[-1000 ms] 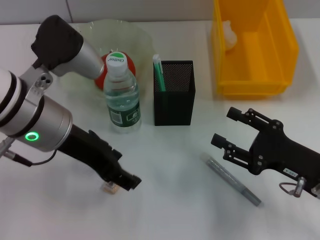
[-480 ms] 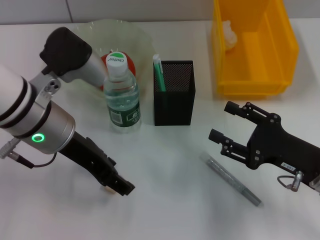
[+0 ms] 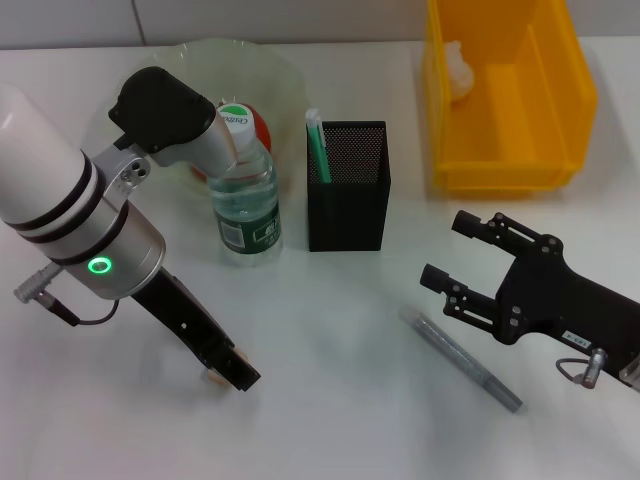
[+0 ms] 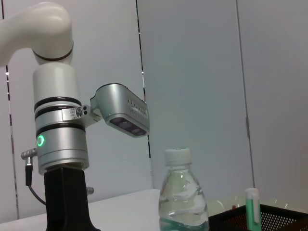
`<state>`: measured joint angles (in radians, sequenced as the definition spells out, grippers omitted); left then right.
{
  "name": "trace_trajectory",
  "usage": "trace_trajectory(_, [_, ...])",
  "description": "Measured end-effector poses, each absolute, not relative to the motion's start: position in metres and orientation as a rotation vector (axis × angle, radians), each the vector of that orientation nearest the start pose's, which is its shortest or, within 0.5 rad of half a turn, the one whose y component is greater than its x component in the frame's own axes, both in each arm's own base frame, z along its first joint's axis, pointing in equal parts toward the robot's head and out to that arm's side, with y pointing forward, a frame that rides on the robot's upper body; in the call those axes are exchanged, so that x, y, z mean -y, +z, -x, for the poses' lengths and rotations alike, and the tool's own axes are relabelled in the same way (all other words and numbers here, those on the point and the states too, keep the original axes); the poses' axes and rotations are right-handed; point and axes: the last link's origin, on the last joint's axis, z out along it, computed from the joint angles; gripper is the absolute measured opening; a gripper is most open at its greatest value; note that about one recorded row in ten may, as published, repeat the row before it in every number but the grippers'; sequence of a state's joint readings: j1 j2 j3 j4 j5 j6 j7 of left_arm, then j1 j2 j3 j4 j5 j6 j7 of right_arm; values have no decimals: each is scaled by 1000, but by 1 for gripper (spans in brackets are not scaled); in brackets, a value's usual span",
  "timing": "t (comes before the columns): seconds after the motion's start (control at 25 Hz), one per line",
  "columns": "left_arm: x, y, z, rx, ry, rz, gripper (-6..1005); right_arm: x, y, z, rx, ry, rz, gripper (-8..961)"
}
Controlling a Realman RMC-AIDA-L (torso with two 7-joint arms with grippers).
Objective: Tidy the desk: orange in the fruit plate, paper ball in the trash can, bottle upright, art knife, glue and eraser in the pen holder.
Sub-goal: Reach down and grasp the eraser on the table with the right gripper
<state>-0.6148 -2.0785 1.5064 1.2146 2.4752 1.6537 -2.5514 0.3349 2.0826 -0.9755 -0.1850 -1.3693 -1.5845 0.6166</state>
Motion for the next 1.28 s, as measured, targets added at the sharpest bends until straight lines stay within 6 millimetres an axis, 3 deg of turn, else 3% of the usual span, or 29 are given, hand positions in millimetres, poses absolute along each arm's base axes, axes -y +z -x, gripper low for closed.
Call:
trace_trajectory(0.36, [-319, -40, 191, 991, 722, 2786, 789, -244, -52, -294, -365, 1030, 2397, 728])
trace_trajectory(0.64, [-321, -38, 183, 941, 733, 2776, 786, -245, -53, -294, -365, 1026, 2397, 728])
trace_trajectory(1.28, [-315, -51, 180, 869, 791, 2793, 772, -248, -56, -295, -382, 1000, 2399, 728])
